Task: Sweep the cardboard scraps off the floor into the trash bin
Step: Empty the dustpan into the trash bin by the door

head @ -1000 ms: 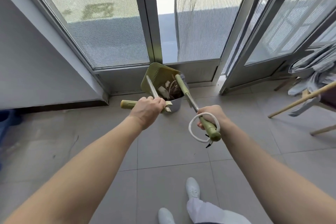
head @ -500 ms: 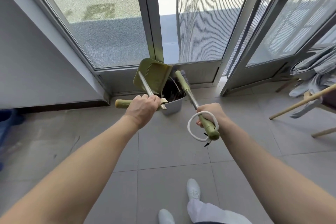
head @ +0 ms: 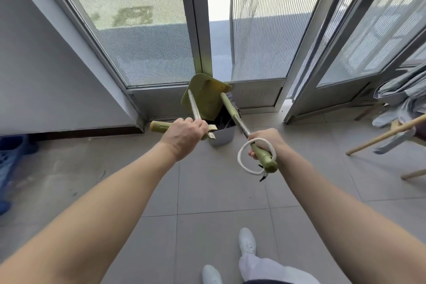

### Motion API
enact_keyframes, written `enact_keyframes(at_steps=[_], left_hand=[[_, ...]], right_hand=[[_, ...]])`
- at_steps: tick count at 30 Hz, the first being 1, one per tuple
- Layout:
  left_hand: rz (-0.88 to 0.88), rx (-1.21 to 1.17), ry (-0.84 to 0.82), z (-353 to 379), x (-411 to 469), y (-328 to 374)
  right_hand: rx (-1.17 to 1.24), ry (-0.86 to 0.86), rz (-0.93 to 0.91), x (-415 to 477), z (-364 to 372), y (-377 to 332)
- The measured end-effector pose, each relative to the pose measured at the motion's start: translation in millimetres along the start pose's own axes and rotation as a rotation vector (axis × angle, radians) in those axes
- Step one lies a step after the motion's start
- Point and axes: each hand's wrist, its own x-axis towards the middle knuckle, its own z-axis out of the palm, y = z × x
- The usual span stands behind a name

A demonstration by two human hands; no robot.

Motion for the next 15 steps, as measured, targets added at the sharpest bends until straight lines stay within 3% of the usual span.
enact_keyframes(at_steps=[7,15], left_hand=[[-0.055,-0.022,-0.012,-8.4,-6.8,9.2],[-0.470,-0.167,-0.109,-44.7,-8.8,-10.4]], right_hand=[[0.080,-0.016,0.011,-13.2,1.7,-1.0],[0.196,0.040,-0.037,-32.2,14.3,-11.9]])
